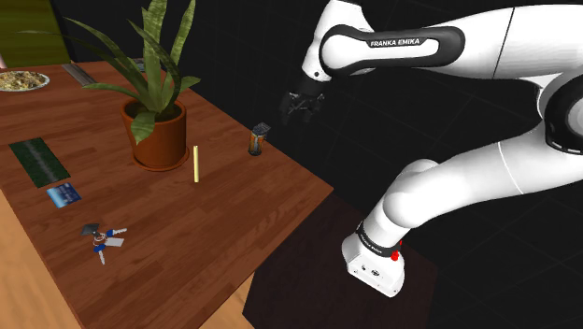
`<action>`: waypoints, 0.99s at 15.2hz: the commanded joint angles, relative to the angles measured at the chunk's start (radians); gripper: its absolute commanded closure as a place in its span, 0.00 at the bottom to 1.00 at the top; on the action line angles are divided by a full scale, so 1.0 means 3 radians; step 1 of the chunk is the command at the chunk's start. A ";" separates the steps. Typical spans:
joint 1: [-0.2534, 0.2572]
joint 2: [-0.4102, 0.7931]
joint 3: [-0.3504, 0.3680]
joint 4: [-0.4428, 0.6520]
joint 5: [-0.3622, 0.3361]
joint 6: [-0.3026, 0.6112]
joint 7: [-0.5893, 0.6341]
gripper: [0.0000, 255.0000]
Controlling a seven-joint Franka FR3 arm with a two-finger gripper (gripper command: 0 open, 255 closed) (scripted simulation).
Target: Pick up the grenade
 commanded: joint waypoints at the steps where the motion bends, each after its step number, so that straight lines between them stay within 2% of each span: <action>1: -0.0031 0.0180 0.0040 -0.0080 0.0006 0.0358 0.0111 0.00; 9: -0.0196 0.1135 0.0187 0.0025 -0.0103 0.1539 0.0617 0.00; 15: -0.0333 0.1927 0.0233 0.0344 -0.0446 0.2243 0.1171 0.00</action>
